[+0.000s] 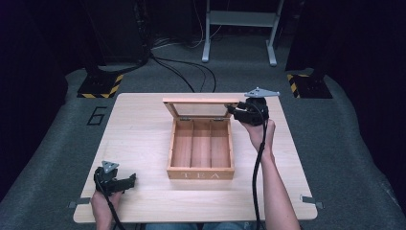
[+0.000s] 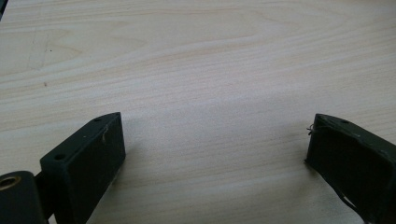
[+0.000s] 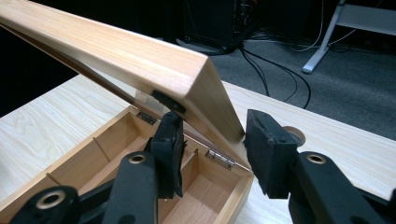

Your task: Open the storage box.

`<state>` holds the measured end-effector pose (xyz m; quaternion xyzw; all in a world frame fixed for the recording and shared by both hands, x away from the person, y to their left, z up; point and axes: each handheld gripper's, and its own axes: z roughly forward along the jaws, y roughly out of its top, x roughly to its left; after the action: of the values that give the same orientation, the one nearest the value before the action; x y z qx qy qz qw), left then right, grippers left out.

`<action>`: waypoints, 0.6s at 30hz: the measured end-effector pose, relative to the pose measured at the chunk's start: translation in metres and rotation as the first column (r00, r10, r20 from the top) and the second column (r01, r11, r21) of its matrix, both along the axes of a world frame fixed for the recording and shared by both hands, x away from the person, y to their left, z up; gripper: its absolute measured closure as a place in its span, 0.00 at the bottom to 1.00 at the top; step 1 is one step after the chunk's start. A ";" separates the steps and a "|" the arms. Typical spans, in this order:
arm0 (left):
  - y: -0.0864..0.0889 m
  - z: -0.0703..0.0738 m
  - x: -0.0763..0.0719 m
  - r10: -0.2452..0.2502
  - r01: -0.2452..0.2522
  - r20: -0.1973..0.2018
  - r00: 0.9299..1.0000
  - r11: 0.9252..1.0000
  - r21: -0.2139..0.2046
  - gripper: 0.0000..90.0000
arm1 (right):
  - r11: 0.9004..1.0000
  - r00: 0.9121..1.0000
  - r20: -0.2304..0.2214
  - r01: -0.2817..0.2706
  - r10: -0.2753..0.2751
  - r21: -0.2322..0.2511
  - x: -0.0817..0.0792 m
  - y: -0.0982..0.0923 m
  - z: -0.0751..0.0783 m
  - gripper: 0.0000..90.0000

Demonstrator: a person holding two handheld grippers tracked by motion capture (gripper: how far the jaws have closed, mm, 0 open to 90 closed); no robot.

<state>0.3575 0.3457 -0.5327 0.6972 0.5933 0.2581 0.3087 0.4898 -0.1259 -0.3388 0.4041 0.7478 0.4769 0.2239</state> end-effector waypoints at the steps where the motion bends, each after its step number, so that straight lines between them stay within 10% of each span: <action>1: 0.000 0.000 0.000 -0.001 0.001 0.003 1.000 1.000 0.002 0.05 | 1.000 1.000 0.000 0.000 0.000 0.000 0.000 0.000 0.000 0.64; 18: 0.000 0.000 0.000 0.001 -0.001 -0.003 1.000 1.000 -0.002 0.05 | 1.000 1.000 0.004 0.001 -0.001 0.001 0.000 0.000 0.000 0.64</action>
<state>0.3573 0.3455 -0.5327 0.6971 0.5943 0.2565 0.3084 0.4894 -0.1259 -0.3392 0.4037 0.7469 0.4778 0.2254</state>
